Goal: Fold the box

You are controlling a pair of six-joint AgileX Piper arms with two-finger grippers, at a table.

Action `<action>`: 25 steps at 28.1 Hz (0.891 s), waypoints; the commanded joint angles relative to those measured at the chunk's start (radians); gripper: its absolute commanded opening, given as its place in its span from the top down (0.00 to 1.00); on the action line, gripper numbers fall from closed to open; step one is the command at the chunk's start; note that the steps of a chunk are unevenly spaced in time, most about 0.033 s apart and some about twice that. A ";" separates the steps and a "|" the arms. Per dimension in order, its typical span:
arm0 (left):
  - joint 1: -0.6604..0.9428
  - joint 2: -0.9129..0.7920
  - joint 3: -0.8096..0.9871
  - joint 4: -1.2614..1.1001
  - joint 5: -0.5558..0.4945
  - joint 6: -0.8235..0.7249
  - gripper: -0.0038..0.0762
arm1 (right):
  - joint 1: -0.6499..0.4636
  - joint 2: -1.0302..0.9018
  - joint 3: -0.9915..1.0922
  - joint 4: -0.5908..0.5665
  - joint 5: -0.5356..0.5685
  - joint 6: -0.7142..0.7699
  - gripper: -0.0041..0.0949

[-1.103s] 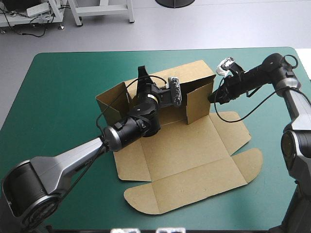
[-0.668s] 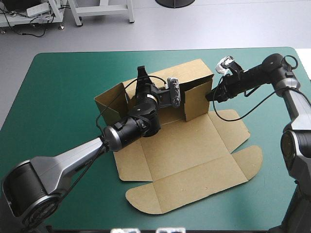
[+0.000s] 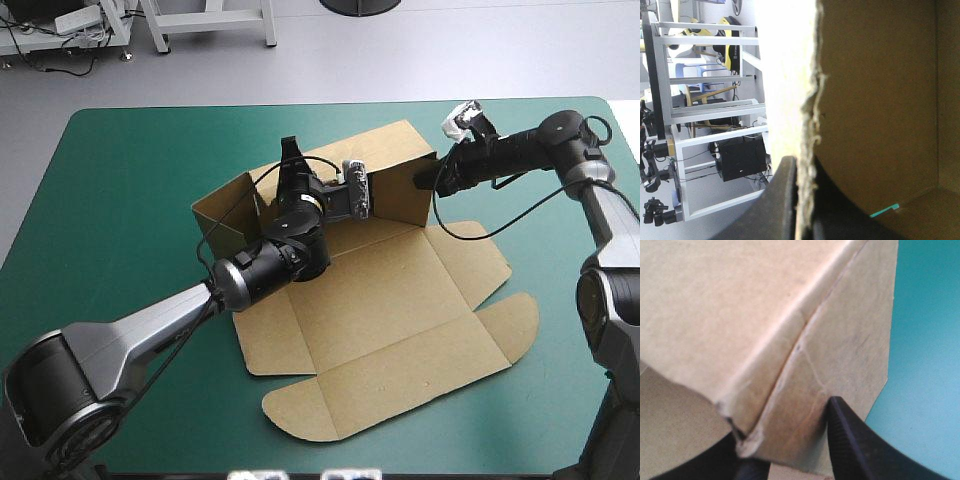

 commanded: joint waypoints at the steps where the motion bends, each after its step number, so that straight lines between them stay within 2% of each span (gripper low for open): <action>1: -0.008 -0.033 -0.015 -0.086 -0.040 -0.012 0.96 | 0.000 -0.060 -0.027 0.121 -0.050 -0.026 0.63; 4: -0.008 -0.033 -0.015 -0.086 -0.040 -0.012 0.96 | 0.000 -0.060 -0.027 0.119 -0.083 -0.016 0.65; 6: -0.008 -0.033 -0.015 -0.086 -0.040 -0.012 0.96 | 0.002 -0.060 -0.027 0.119 -0.086 -0.006 0.71; 10: -0.008 -0.033 -0.015 -0.086 -0.040 -0.012 0.96 | 0.009 -0.060 -0.027 0.121 -0.086 0.015 0.99; 15: -0.008 -0.033 -0.015 -0.078 -0.039 -0.012 0.94 | 0.009 -0.060 -0.027 0.119 -0.082 0.057 0.98; 18: -0.008 -0.033 -0.015 -0.078 -0.050 -0.012 0.86 | 0.009 -0.060 -0.027 0.112 -0.080 0.070 0.98; 25: -0.008 -0.033 -0.015 -0.049 -0.118 -0.032 0.51 | 0.009 -0.060 -0.027 0.103 -0.070 0.076 0.98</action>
